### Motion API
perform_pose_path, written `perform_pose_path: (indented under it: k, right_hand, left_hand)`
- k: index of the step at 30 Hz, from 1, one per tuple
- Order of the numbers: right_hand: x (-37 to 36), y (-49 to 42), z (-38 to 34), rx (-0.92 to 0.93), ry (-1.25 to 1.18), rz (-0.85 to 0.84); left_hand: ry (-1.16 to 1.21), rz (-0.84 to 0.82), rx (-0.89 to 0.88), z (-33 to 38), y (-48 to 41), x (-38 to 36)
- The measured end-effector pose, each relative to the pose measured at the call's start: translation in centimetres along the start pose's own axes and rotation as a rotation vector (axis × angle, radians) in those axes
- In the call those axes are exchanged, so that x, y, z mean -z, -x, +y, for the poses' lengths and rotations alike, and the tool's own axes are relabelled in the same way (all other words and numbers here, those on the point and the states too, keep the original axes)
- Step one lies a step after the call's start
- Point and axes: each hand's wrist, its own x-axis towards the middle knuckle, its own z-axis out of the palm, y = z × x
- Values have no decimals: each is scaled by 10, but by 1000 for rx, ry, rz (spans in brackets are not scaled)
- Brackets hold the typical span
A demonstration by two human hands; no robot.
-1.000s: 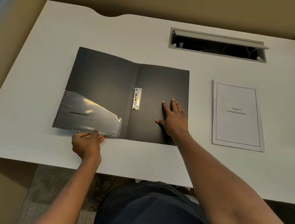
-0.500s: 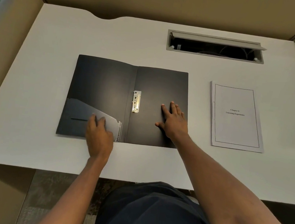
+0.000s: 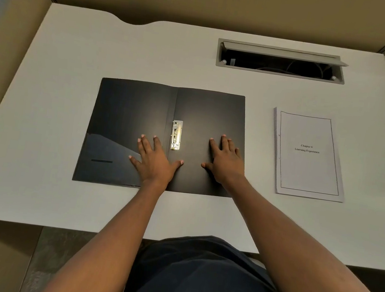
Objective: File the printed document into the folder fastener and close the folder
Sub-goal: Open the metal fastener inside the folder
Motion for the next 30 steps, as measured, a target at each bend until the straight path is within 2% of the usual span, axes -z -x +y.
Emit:
perform_pose_path:
  k: [3,6,12,21,30]
  right_hand:
    - [6,-3,-6,18,45,58]
    - [12,-9,-23,65,-42,155]
    - [21,-32,-73,60,-222,129]
    - [8,-38,-94,-77,-99,178]
    - [6,-39,-104,-127,-72,192]
  left_hand:
    - [14,-12,27,4,-5,0]
    - [12,-30,52,8,-8,1]
    - [7,-68,75,13,-14,0]
    - [6,-42,77,14,-18,-7]
    - [-15,-56,80,12,-20,-10]
